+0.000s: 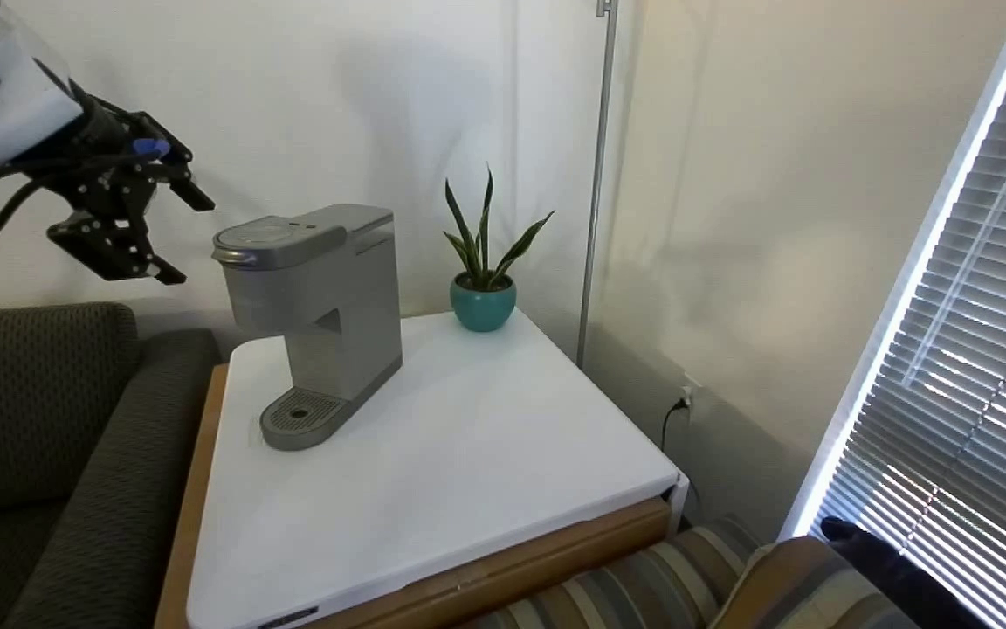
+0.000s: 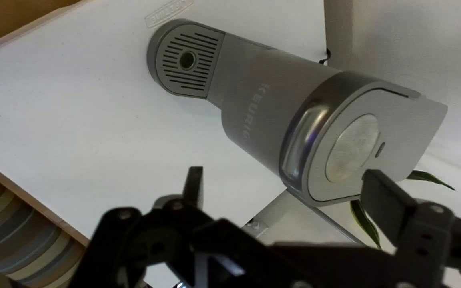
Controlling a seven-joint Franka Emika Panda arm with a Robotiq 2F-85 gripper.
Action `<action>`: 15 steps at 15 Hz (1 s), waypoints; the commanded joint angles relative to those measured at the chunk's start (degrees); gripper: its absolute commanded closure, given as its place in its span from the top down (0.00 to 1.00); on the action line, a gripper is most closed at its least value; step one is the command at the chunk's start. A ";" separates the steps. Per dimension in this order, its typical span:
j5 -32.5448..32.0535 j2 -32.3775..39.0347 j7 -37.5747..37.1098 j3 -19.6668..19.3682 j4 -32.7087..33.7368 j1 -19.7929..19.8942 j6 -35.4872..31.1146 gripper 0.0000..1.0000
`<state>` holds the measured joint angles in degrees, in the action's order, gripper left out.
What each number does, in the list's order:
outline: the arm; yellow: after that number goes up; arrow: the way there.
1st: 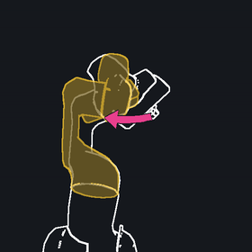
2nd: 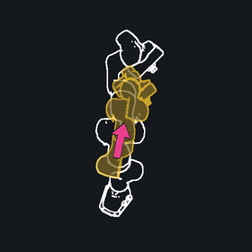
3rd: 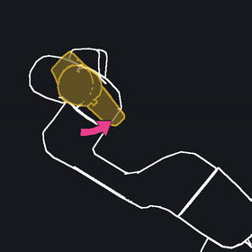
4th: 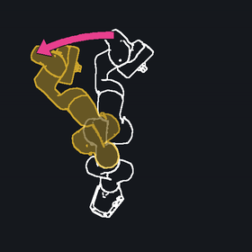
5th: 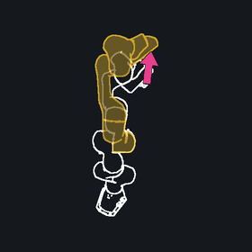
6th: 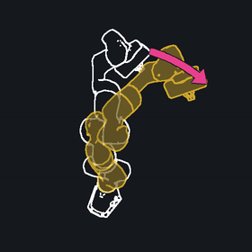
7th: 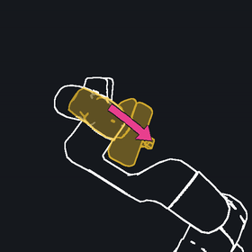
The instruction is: Open the grey coffee maker
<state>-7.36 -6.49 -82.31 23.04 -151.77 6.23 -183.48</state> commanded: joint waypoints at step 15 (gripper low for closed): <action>13.65 8.30 5.88 -7.78 -2.51 -8.56 -14.10 1.00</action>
<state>2.67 -0.86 -80.27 19.47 -153.70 1.23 -191.97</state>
